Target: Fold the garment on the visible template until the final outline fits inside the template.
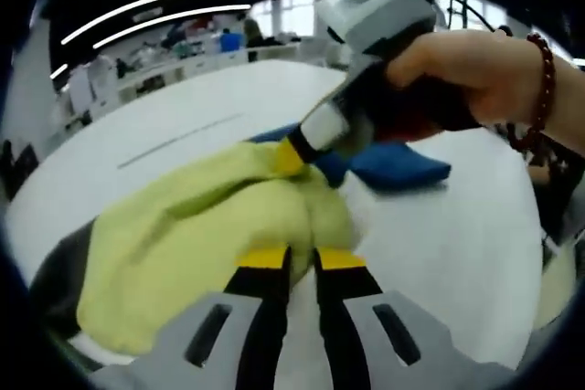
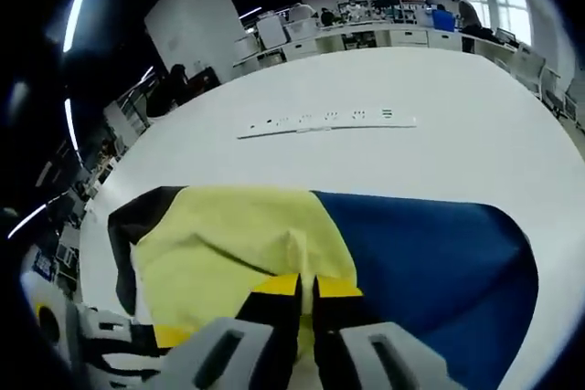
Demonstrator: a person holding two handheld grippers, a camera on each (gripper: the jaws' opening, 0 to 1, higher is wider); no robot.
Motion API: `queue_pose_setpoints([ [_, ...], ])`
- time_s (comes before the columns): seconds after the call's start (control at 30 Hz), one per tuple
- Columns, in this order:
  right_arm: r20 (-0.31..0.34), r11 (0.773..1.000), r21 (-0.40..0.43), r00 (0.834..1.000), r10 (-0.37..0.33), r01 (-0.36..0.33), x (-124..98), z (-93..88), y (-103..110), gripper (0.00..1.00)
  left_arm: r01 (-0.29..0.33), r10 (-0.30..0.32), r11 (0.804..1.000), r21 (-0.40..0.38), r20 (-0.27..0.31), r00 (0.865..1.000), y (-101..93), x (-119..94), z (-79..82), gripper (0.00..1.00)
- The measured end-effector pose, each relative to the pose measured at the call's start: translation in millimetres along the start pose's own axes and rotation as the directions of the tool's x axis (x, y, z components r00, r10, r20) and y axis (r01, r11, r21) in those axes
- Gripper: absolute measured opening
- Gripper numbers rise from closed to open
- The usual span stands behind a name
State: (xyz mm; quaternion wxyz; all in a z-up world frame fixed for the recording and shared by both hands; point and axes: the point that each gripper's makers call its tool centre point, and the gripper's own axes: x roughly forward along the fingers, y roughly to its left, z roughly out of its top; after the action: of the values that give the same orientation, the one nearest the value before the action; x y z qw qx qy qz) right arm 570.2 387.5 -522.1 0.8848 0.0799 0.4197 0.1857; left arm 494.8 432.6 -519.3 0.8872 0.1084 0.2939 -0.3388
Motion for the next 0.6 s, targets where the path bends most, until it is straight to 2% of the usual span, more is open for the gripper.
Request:
queue_pose_setpoints([
  [0.13,0.000,1.000,0.007,1.000,0.003,-0.003,1.2,-1.5,-0.5,0.00,-0.012,0.012,1.000,0.015,-0.014,1.000,2.4,5.1,-2.1,0.07],
  [0.33,0.001,1.000,0.014,1.000,0.007,-0.007,2.1,-3.9,-0.8,0.01,-0.050,0.052,0.996,0.078,-0.035,0.998,5.3,8.7,-3.9,0.06],
  [0.53,0.020,1.000,0.029,1.000,0.000,0.000,-0.9,-3.3,-2.9,0.05,-0.065,0.066,0.997,0.047,-0.035,0.997,9.6,8.0,-3.8,0.03],
  [0.6,0.029,1.000,0.026,1.000,-0.013,0.012,-4.8,-3.3,-5.8,0.09,-0.049,0.049,0.999,0.001,-0.029,0.998,9.7,7.9,-3.9,0.01],
])
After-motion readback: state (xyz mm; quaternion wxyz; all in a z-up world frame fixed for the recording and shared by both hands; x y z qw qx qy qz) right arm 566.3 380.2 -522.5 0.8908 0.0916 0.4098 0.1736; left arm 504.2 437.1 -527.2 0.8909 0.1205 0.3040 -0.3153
